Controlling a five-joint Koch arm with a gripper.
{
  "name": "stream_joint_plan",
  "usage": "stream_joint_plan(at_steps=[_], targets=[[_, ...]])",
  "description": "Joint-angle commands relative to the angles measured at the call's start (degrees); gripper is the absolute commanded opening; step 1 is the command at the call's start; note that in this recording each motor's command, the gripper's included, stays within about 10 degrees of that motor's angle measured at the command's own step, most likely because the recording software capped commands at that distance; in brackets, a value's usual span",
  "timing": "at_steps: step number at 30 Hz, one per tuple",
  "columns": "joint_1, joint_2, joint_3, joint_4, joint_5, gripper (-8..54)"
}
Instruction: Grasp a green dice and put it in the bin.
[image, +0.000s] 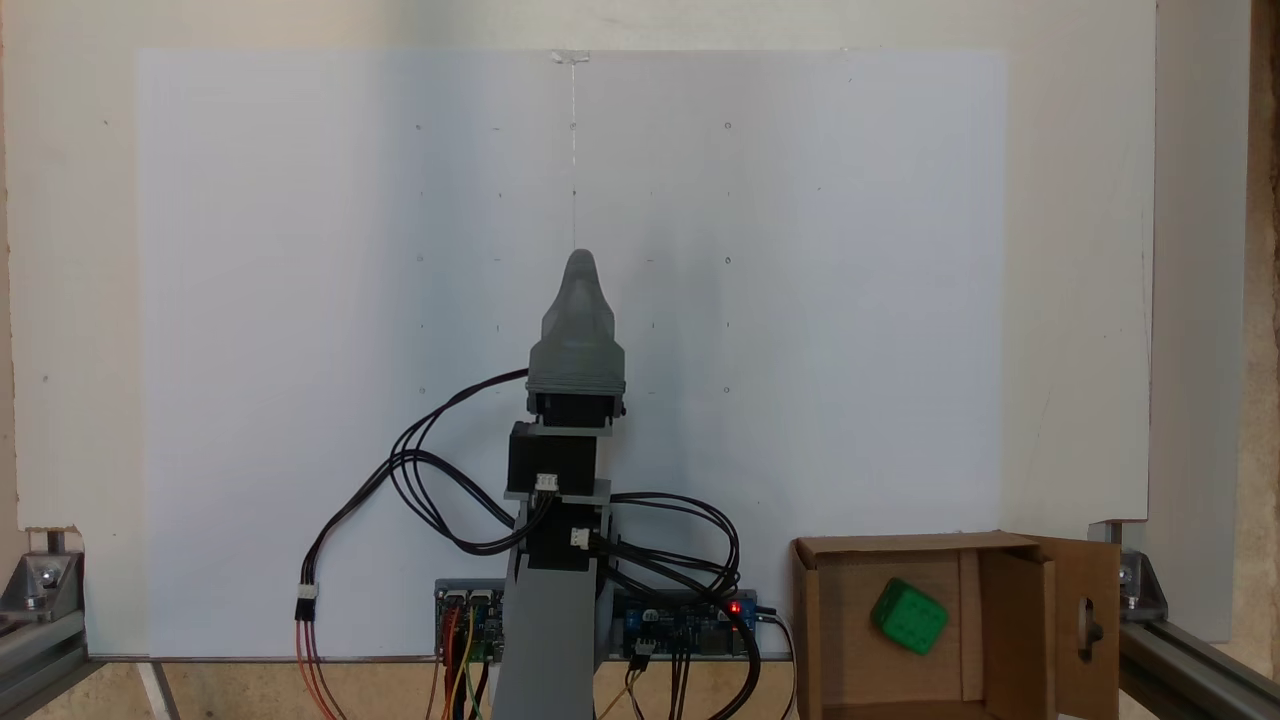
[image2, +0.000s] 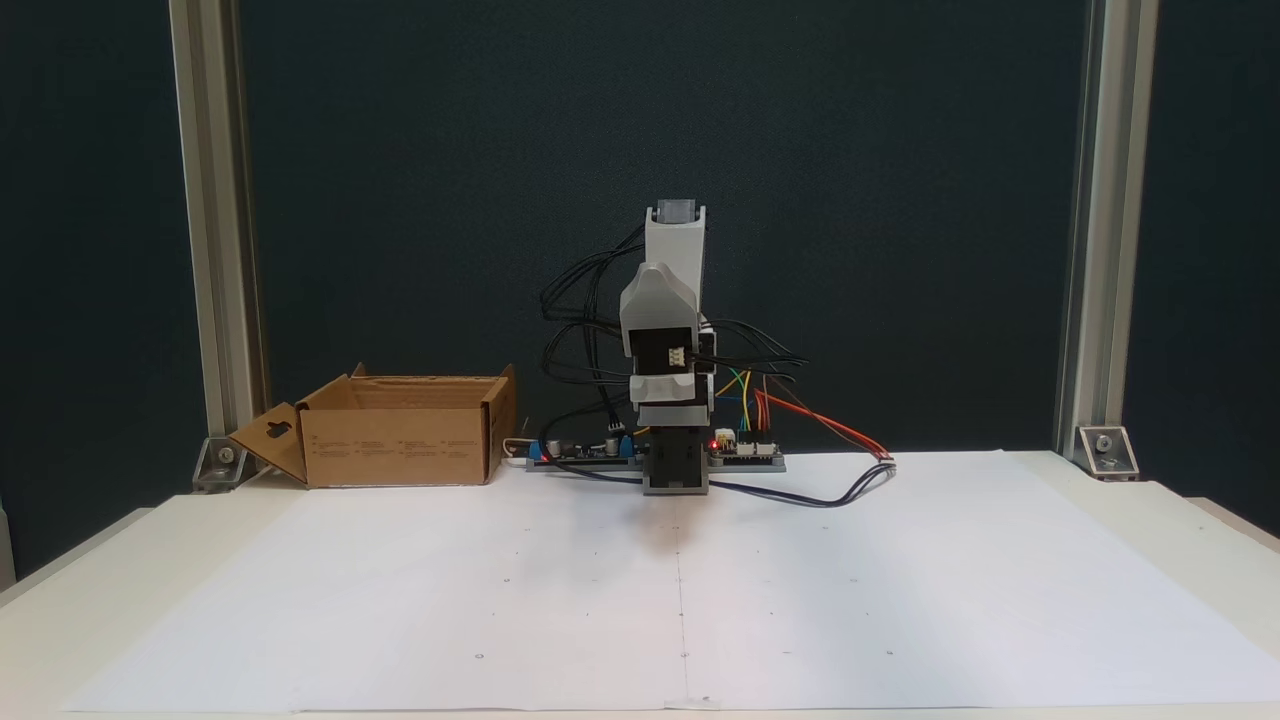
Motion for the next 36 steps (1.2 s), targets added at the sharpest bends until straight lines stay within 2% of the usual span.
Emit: stream_joint_plan(at_steps=[1,36], targets=[[0.0,6.1,3.1,-1.4,1.1,45.1],[-1.9,6.1,3.1,-1.5,1.3,45.1]])
